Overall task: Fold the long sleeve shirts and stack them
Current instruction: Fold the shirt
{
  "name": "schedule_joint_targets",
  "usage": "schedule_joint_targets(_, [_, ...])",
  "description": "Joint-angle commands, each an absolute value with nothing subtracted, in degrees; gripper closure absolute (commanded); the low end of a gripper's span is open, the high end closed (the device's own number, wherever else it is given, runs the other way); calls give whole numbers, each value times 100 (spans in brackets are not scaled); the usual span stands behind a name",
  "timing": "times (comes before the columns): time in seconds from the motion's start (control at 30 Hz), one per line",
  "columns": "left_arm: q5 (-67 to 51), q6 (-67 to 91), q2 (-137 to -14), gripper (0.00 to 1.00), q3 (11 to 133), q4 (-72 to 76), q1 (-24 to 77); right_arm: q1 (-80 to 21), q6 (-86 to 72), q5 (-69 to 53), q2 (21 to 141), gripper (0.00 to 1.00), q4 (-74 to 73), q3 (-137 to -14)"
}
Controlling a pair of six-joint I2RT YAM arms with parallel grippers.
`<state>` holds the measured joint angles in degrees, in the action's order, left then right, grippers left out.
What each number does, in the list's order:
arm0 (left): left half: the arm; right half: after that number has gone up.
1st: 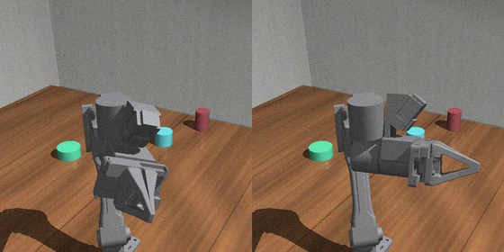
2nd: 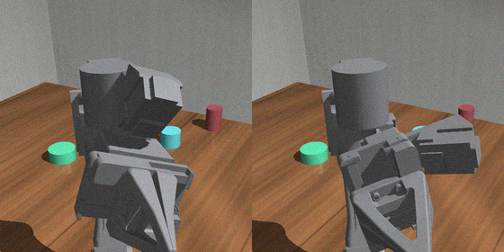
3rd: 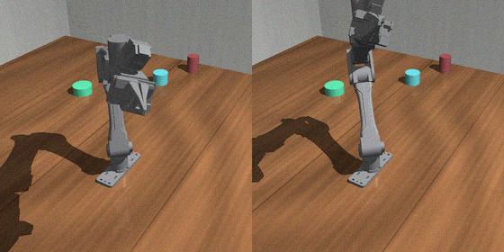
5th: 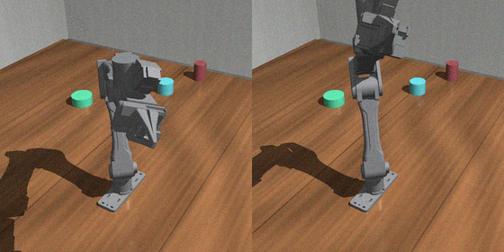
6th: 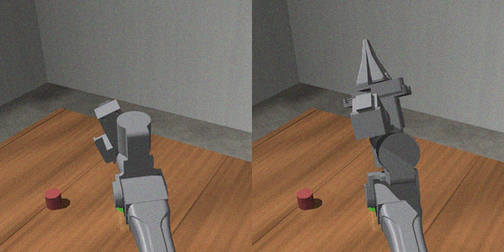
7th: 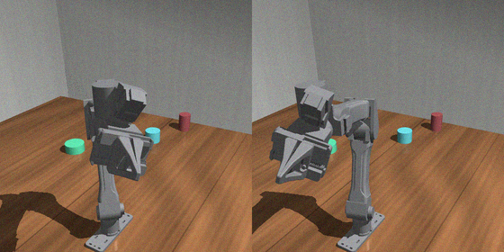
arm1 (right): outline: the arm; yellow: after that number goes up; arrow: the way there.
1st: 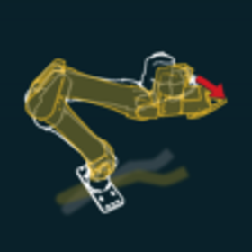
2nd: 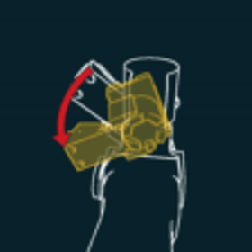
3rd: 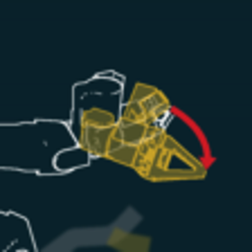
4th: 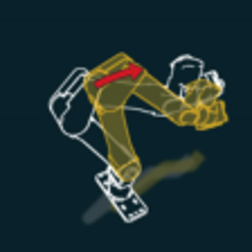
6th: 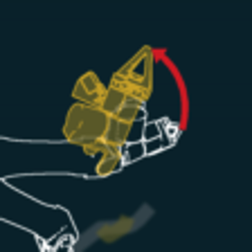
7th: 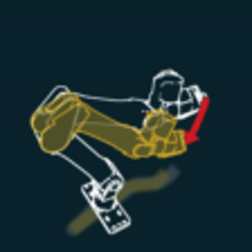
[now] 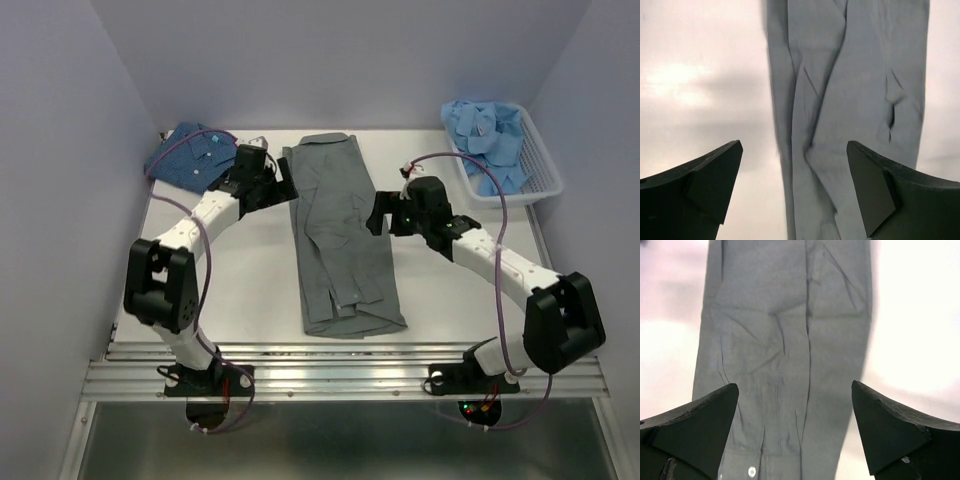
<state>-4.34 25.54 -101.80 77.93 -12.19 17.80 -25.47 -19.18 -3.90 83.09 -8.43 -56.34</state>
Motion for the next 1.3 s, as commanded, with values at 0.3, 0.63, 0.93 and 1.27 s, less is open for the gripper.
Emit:
schedule_joint_targets(0.3, [-1573,3972,-7033,1,3695,-940,2996,-2479,-3304,-34,6408,0,-2785,-4168])
schedule_joint_targets(0.63, [-2074,5194,-5336,1,2022,-616,3884,-2479,-3629,-580,5616,0,-3225,-3499])
schedule_joint_targets(0.93, [-2030,5195,-5755,11,1705,-185,4069,-2479,-4051,-1300,5388,0,-3296,-2883])
schedule_joint_targets(1.27, [-2109,4975,-6750,58,1854,299,4175,-2479,-4184,-1863,5958,0,-2761,-2365])
